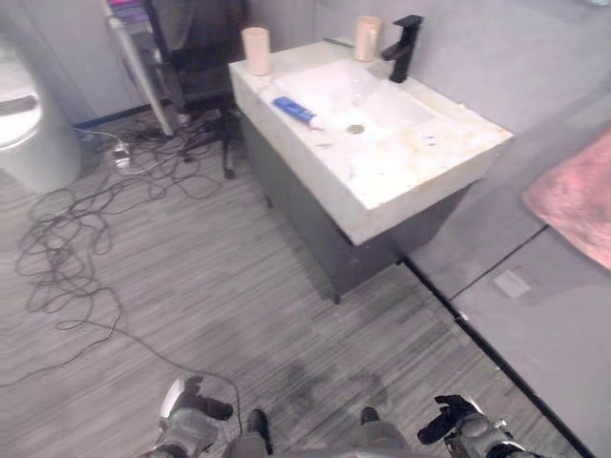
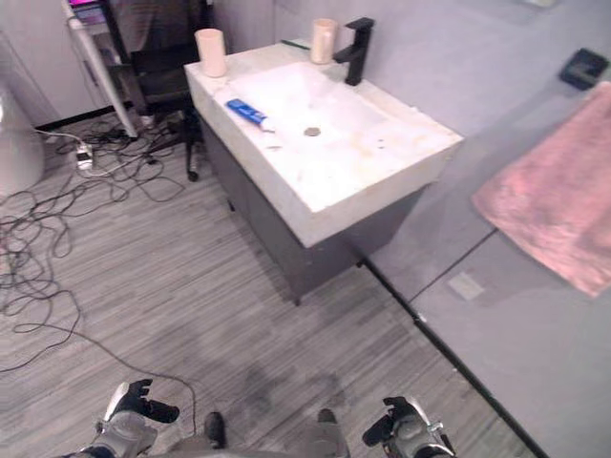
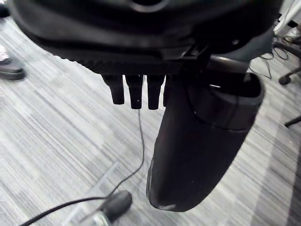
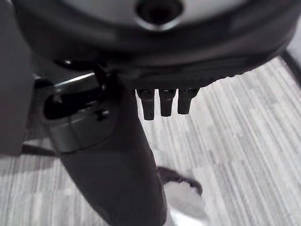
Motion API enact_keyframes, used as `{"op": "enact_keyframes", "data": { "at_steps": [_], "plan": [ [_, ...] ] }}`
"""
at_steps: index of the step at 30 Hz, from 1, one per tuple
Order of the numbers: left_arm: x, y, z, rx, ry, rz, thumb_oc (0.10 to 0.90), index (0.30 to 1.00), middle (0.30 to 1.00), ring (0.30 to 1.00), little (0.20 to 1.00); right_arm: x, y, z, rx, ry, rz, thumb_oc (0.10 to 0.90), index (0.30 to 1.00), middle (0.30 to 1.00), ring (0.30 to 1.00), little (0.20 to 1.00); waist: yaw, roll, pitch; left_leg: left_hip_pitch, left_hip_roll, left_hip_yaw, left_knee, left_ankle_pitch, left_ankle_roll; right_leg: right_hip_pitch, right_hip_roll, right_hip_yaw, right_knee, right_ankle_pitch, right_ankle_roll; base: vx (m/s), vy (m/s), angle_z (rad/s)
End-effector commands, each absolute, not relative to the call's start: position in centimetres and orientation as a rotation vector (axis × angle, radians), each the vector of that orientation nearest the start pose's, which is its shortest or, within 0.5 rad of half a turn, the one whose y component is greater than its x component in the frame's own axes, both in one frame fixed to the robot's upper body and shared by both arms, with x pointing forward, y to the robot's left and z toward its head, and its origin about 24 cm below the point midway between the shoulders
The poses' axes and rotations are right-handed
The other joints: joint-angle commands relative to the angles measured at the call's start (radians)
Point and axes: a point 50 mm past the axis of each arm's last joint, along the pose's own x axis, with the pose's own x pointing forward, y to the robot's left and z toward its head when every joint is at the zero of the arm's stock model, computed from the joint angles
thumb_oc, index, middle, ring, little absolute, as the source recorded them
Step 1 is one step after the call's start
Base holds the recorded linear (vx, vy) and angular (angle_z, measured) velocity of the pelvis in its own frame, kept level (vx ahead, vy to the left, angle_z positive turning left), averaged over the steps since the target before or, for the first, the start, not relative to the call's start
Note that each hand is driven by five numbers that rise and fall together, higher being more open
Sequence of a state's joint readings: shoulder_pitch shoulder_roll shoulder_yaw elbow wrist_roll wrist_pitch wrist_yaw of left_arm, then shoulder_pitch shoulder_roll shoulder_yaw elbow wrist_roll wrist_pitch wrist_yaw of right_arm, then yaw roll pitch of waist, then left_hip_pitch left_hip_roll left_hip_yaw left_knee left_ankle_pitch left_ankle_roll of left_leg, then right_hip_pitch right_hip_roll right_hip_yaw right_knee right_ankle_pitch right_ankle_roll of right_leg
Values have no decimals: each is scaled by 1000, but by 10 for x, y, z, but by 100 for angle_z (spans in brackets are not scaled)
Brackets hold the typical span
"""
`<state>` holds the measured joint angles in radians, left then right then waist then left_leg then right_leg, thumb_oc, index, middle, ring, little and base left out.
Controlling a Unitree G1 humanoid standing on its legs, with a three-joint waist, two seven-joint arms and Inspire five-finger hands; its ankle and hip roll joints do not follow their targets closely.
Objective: Organize the bathroom.
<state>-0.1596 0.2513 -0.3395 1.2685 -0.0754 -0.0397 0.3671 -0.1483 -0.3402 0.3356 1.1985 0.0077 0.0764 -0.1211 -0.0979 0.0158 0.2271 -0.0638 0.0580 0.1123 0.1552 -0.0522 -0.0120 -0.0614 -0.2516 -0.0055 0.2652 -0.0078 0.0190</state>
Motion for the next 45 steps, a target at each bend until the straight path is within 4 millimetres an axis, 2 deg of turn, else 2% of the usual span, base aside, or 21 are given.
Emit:
{"op": "enact_keyframes", "data": {
  "at_steps": [1,2,6,9,10,11,14,15,16,17,18,19,20,22,25,29,31,35,37,39,45],
  "plan": [
    [140,276,-131,695,1000,307,800,900,900,900,900,173,-274,-120,-613,1012,-76,800,900,900,900,900,26,11,-13,-9,59,82,99,-57,29,-74,-148,-55,85,192,111,179,453,-25],
    [137,281,-130,690,1014,326,800,900,900,900,900,174,-274,-119,-616,1007,-63,800,900,900,900,900,26,11,-7,12,60,98,85,-59,32,-83,-130,-63,101,175,111,201,364,-48],
    [139,282,-129,711,1004,309,800,900,900,900,900,159,-278,-124,-606,1067,-71,800,900,900,900,900,-50,-16,-9,94,-5,140,-12,-60,42,-182,111,-43,-15,120,138,274,213,-63],
    [148,277,-127,711,976,293,800,900,900,900,900,151,-283,-126,-592,1091,-97,800,900,900,900,900,-84,-34,-10,115,-51,135,-27,-80,46,-240,159,-24,-120,187,156,288,140,5],
    [165,268,-123,711,919,270,800,900,900,900,900,141,-289,-128,-582,1120,-122,800,900,900,900,900,-112,-50,-3,134,-98,135,-37,-110,54,-271,181,-60,-235,261,156,433,161,28],
    [174,263,-121,705,884,265,800,900,900,900,900,135,-291,-129,-578,1134,-125,800,900,900,900,900,-115,-39,13,163,-101,145,-22,-155,48,-285,200,-151,-235,269,165,521,155,31],
    [175,258,-121,697,859,268,800,900,900,900,900,131,-292,-130,-582,1151,-110,800,900,900,900,900,-108,-24,19,203,-99,198,0,-184,36,-264,208,-264,-200,234,138,380,-20,-9],
    [173,258,-122,701,870,249,800,900,900,900,900,126,-294,-132,-570,1168,-123,800,900,900,900,900,-110,-3,7,205,-76,185,60,-126,0,-237,234,-249,-190,191,91,359,-79,-36],
    [173,258,-122,700,871,248,800,900,900,900,900,125,-294,-132,-571,1168,-123,800,900,900,900,900,-110,-2,7,204,-75,184,61,-126,-2,-237,235,-250,-190,190,90,472,-175,-12],
    [168,262,-124,706,896,226,800,900,900,900,900,122,-294,-132,-534,1170,-149,800,900,900,900,900,-112,21,-8,191,-22,173,194,14,-72,-196,259,-237,-192,139,40,378,-157,16],
    [165,263,-125,717,905,213,800,900,900,900,900,123,-294,-132,-522,1162,-158,800,900,900,900,900,-113,29,-14,181,2,169,258,75,-102,-178,269,-230,-197,120,22,535,-222,10],
    [160,266,-126,713,923,223,800,900,900,900,900,128,-293,-131,-531,1144,-143,800,900,900,900,900,-111,33,-23,150,33,153,428,181,-142,-145,283,-217,-199,81,-11,309,-143,-3],
    [159,267,-127,708,931,233,800,900,900,900,900,130,-292,-131,-539,1136,-136,800,900,900,900,900,-109,31,-26,124,42,145,506,205,-151,-133,287,-211,-200,67,-23,279,-134,-48],
    [155,269,-127,685,960,287,800,900,900,900,900,140,-288,-127,-567,1100,-116,800,900,900,900,900,-96,4,-39,-2,37,128,715,206,-120,-88,273,-180,-206,31,-61,174,-30,-72],
    [148,274,-127,632,981,432,800,900,900,900,900,147,-285,-125,-561,1061,-136,800,900,900,900,900,-80,-8,-43,-80,50,95,696,156,-72,-52,269,-126,-200,20,-61,213,129,-136],
    [133,291,-124,603,1000,659,800,900,900,900,900,148,-281,-127,-543,1026,-179,800,900,900,900,900,-62,-35,-46,-104,73,-24,338,134,-5,-36,265,-7,-191,19,-35,137,219,-85],
    [117,301,-124,589,1033,790,800,900,900,900,900,145,-279,-129,-514,1032,-225,800,900,900,900,900,-40,-44,-56,-102,82,-167,99,180,-10,-20,264,79,-190,13,-2,195,255,-78],
    [94,310,-124,563,1092,963,800,900,900,900,900,136,-285,-130,-501,1065,-285,800,900,900,900,900,-20,-29,-59,-50,106,-277,-78,184,-31,9,247,166,-191,11,29,208,284,-94],
    [79,319,-122,567,1124,1070,800,900,900,900,900,131,-289,-131,-487,1086,-320,800,900,900,900,900,-19,-21,-53,-33,109,-275,-15,140,-33,4,218,184,-148,-4,46,151,338,-90],
    [76,326,-117,583,1127,1191,800,900,900,900,900,119,-291,-134,-466,1114,-350,800,900,900,900,900,-38,-5,-57,22,106,-192,-48,75,-29,-1,187,163,-120,-11,64,95,389,-79],
    [77,348,-99,548,1043,1435,800,900,900,900,900,103,-282,-142,-427,1146,-376,800,900,900,900,900,-48,4,-79,51,67,-148,-137,66,-7,-35,129,168,-123,22,119,-20,320,-27]
  ]
}}
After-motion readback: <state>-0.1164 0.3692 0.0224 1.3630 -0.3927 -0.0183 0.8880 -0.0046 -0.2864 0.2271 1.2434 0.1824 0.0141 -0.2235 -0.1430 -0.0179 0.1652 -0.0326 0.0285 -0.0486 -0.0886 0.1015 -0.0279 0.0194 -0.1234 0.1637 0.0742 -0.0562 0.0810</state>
